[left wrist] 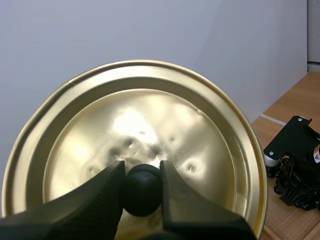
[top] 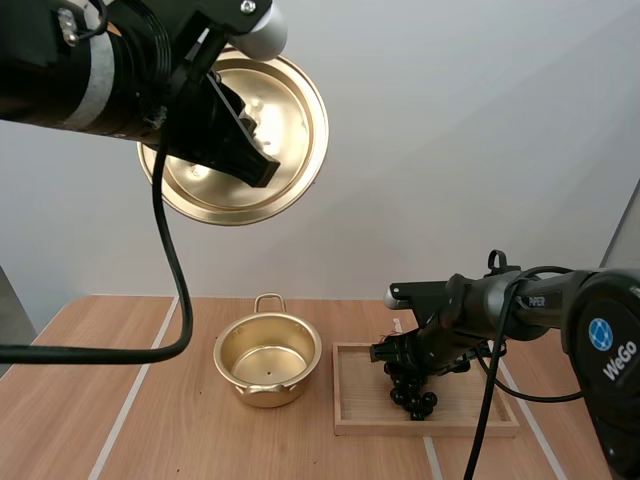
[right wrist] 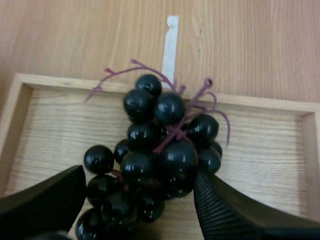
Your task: Open the lid, put the grape in the pot, and close it
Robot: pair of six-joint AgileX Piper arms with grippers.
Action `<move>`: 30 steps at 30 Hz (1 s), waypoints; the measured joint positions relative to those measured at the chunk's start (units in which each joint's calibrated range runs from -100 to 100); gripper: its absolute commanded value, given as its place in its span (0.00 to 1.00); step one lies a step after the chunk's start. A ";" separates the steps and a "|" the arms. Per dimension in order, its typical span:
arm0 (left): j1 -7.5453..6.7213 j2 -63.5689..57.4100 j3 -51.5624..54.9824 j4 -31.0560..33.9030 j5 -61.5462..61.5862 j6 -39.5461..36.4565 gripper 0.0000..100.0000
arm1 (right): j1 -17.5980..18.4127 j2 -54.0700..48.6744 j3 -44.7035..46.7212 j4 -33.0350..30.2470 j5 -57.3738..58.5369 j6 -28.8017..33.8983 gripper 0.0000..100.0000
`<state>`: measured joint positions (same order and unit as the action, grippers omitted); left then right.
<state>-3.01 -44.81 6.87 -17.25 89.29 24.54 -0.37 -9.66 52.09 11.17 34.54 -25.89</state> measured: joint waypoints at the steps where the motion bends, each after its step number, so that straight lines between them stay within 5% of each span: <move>1: 0.00 0.00 0.00 0.00 0.00 0.00 0.00 | 0.00 0.21 0.00 0.00 0.07 0.00 1.00; 12: 0.00 0.00 0.00 0.00 0.20 0.00 0.00 | 0.00 7.87 -0.80 -0.02 -6.62 -2.02 1.00; 13: 0.00 0.00 0.00 0.00 0.20 0.00 0.00 | 0.00 7.87 -0.80 -0.02 -6.61 -2.02 0.93; 14: 0.00 0.00 0.00 0.00 0.38 0.00 0.00 | 0.00 7.87 -0.80 -0.02 -6.61 -2.17 0.74; 17: 0.00 0.00 0.00 0.00 0.38 0.00 0.00 | 0.00 8.02 -0.80 -0.02 -6.93 -2.30 0.02; 30: 0.00 0.00 -0.17 -0.45 0.69 0.00 0.00 | 0.00 -2.83 -0.59 -1.20 -3.99 -2.50 0.00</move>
<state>-3.01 -44.81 6.70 -17.69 89.98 24.54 -0.37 -12.49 51.50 9.97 30.55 -28.38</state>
